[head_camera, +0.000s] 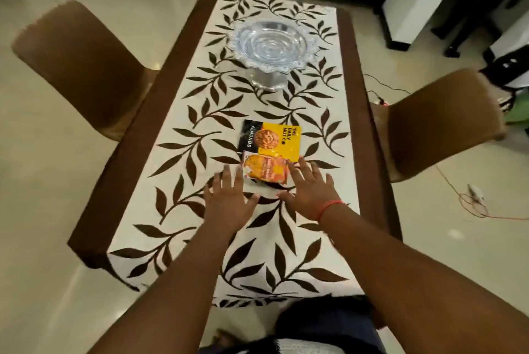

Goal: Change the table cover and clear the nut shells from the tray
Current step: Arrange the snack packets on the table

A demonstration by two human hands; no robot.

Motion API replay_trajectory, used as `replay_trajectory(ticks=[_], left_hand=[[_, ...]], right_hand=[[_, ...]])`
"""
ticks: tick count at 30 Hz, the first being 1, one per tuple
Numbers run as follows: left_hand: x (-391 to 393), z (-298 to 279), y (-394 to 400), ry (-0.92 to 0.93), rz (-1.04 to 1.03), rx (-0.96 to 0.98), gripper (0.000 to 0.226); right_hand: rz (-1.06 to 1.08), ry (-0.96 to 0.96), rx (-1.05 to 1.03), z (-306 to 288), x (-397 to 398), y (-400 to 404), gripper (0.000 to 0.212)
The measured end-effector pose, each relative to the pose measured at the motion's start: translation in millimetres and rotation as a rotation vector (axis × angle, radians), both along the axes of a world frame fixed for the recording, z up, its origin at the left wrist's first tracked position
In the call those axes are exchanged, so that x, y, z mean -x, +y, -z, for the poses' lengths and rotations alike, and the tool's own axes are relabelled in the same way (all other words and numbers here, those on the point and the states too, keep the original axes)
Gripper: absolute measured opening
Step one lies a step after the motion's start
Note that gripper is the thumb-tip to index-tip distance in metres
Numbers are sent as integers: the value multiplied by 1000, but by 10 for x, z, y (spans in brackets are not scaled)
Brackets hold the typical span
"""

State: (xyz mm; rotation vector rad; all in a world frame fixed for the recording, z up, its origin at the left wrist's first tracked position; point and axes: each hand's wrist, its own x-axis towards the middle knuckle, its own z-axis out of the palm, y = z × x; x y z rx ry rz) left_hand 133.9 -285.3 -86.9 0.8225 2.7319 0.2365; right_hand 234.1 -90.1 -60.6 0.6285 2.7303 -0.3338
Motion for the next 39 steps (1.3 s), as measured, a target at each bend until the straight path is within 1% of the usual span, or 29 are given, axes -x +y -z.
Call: replay_trajectory(ticks=[2, 4, 5, 6, 8, 10, 12, 13, 15, 17, 19, 21, 22, 24, 26, 27, 29, 31, 34, 37, 38, 39], left_hand=[[-79, 10, 261, 1, -19, -42, 79], [-111, 27, 450, -45, -130, -94, 73], [-111, 39, 551, -88, -221, -135, 68], [-101, 48, 644, -135, -337, -202, 62], [-92, 76, 850, -213, -637, -356, 54], [-73, 130, 1045, -280, -943, -495, 51], [-109, 205, 1260, -306, -1180, -624, 54], [-131, 239, 1372, -312, -1263, -668, 58], [-139, 280, 1585, -335, -1382, -689, 69], [-93, 320, 1764, -367, -1454, -694, 73], [-48, 332, 1870, -388, -1473, -728, 62], [-51, 350, 1899, -400, -1486, -783, 49], [-77, 343, 1909, -411, -1502, -816, 46], [-175, 336, 1927, -447, -1536, -932, 47], [-352, 341, 1898, -494, -1520, -1093, 49], [-446, 350, 1869, -514, -1504, -1164, 46], [-594, 367, 1820, -555, -1469, -1276, 43], [-722, 367, 1776, -583, -1455, -1372, 49], [-872, 340, 1740, -598, -1467, -1414, 56], [-819, 277, 1686, -576, -1493, -1439, 54], [-772, 275, 1680, -556, -1511, -1447, 54], [-730, 278, 1682, -533, -1532, -1454, 53]], right_hand=[[23, -26, 4, 9, -106, 248, 84], [7, -42, 9, 54, -132, 430, 83], [-13, -43, 19, 93, -112, 521, 83], [-38, -42, 29, 138, -83, 597, 82], [-106, -33, 49, 236, 5, 771, 81], [-192, -8, 65, 318, 113, 931, 79], [-281, 41, 101, 392, 170, 1099, 77], [-304, 67, 137, 418, 182, 1172, 76], [-302, 124, 249, 439, 177, 1289, 74], [-275, 179, 370, 451, 155, 1388, 71], [-263, 194, 462, 442, 115, 1477, 70], [-287, 200, 500, 442, 84, 1547, 69], [-289, 194, 514, 441, 73, 1590, 68], [-249, 164, 550, 450, 69, 1667, 66], [-177, 151, 601, 437, 54, 1709, 65], [-150, 150, 616, 420, 62, 1726, 64], [-132, 135, 608, 402, 123, 1776, 62], [-178, 119, 554, 391, 231, 1816, 60], [-202, 89, 513, 367, 491, 1877, 55], [-270, 105, 461, 363, 958, 1940, 42], [-309, 101, 423, 388, 1151, 1948, 42], [-344, 89, 370, 410, 1335, 1943, 46]])
